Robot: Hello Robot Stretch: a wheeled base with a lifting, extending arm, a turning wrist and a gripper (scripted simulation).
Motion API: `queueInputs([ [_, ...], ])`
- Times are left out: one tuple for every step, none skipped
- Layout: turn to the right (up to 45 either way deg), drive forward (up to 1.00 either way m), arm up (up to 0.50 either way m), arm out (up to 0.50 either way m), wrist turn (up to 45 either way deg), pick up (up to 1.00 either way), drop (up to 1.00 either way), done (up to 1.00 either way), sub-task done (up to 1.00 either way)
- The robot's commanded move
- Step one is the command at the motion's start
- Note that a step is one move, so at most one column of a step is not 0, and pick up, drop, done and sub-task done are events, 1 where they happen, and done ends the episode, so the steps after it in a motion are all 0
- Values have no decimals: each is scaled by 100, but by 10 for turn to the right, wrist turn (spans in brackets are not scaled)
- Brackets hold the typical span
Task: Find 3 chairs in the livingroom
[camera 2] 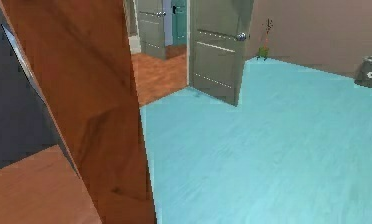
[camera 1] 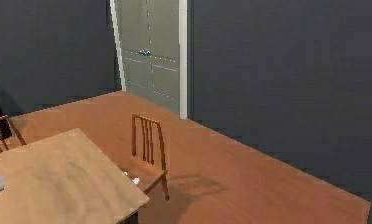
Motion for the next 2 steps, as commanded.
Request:
queueInputs([
  [0,20,0,0,0,0,0,0,0],
  [0,10,0,0,0,0,0,0,0],
])
